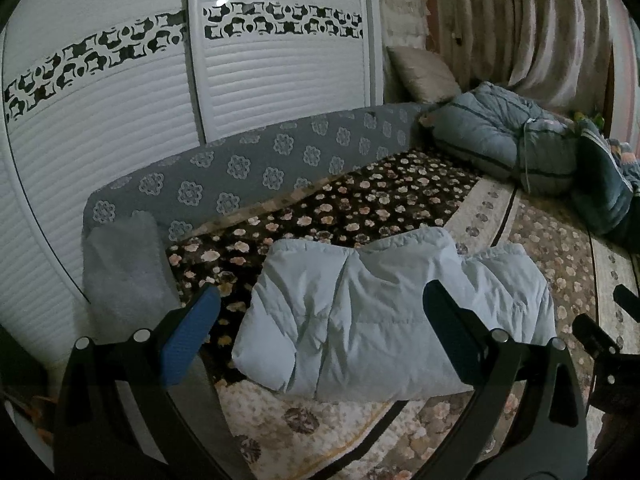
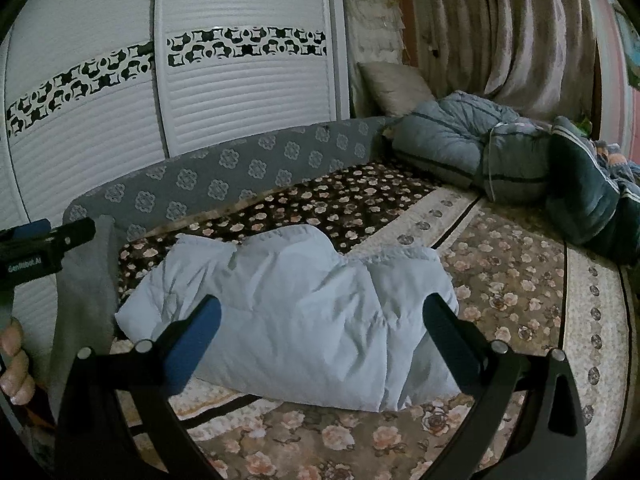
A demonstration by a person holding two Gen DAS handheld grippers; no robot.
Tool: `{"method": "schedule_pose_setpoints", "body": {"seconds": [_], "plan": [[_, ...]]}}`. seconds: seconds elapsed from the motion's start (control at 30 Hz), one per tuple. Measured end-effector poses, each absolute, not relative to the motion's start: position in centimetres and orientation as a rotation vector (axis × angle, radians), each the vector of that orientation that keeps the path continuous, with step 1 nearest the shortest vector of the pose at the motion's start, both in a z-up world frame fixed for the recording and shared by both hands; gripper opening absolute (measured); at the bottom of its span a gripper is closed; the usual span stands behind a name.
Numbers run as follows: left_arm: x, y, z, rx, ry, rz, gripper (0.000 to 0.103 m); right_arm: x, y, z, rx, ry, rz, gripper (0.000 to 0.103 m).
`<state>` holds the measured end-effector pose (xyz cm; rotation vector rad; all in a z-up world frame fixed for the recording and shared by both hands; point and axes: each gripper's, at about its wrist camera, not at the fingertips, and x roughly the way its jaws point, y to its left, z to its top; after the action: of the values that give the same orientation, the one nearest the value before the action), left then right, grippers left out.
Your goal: Fold large clothes
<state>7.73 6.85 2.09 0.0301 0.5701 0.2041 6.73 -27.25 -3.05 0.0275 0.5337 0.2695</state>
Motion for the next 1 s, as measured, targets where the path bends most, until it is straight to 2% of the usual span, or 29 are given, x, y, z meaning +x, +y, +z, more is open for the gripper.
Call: {"method": "schedule_pose_setpoints", "body": {"seconds": [1.0], "plan": [[6.5, 6.3, 2.8, 0.066, 0.563, 0.219, 0.100, 6.0, -27.2, -3.3, 0.037, 0.540, 0.271, 0.101]]}}
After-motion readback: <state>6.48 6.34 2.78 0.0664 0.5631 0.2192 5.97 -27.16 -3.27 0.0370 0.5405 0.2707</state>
